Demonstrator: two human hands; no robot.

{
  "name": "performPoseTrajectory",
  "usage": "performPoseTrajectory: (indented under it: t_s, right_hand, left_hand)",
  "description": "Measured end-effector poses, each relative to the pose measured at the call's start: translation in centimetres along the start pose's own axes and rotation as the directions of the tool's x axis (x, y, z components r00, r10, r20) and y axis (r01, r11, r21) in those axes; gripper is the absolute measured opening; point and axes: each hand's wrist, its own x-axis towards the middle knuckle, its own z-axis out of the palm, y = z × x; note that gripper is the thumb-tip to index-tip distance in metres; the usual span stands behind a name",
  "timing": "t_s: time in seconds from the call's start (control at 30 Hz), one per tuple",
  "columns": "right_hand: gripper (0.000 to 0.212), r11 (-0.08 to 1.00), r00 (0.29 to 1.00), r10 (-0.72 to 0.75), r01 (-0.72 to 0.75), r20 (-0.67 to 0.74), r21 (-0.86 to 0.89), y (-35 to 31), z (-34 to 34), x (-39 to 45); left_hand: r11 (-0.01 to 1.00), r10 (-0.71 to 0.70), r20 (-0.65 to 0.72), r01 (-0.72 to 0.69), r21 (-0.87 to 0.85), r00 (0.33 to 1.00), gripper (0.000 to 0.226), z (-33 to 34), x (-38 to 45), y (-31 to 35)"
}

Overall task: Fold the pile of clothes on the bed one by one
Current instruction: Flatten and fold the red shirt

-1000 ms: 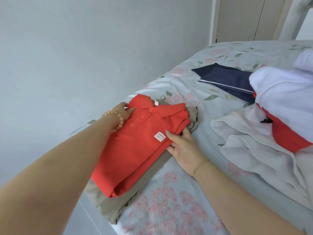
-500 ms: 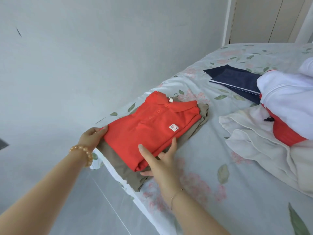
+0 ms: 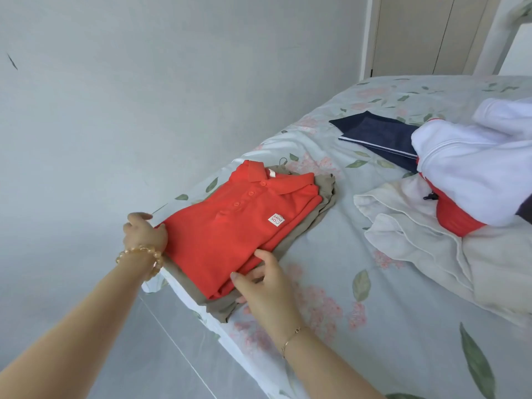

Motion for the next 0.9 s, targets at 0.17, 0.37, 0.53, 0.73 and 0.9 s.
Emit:
performPoseTrajectory:
  t_s: [0.17, 0.37, 0.53, 0.73, 0.9]
  right_hand:
    - [0.053, 0.608, 0.801, -0.597, 0.491, 0.048, -0.625, 0.8, -4.9, 2.4]
    - [0.061, 0.367, 0.909, -0.299, 0.389, 0.289, -0.845, 3.1, -4.8, 2.9]
    - [0.076, 0.342, 0.941, -0.226, 0.317, 0.250, -0.884, 2.9, -5.1, 1.3]
    - [0.092, 0.317, 0.969, -0.100, 0.244, 0.224, -0.916, 2.7, -9.0, -8.1]
    - [0.066, 0.323, 0.987, -0.097, 0.150, 0.125, -0.934, -0.9, -16.6, -17.8]
  left_hand:
    - [0.662, 0.596, 0.334, -0.682, 0.312, 0.730, 0.061, 1.1, -5.9, 3.8]
    - [0.581, 0.540, 0.409, -0.677, 0.451, 0.736, 0.074, 4.8, -9.5, -0.6]
    - [0.605, 0.525, 0.389, -0.653, 0.455, 0.757, 0.076, 4.6, -10.5, -0.1]
    - [0.625, 0.603, 0.394, -0.717, 0.307, 0.694, 0.075, 2.4, -18.4, 1.3]
    - [0.543, 0.677, 0.461, -0.813, 0.213, 0.573, 0.090, 0.1, -26.1, 3.4]
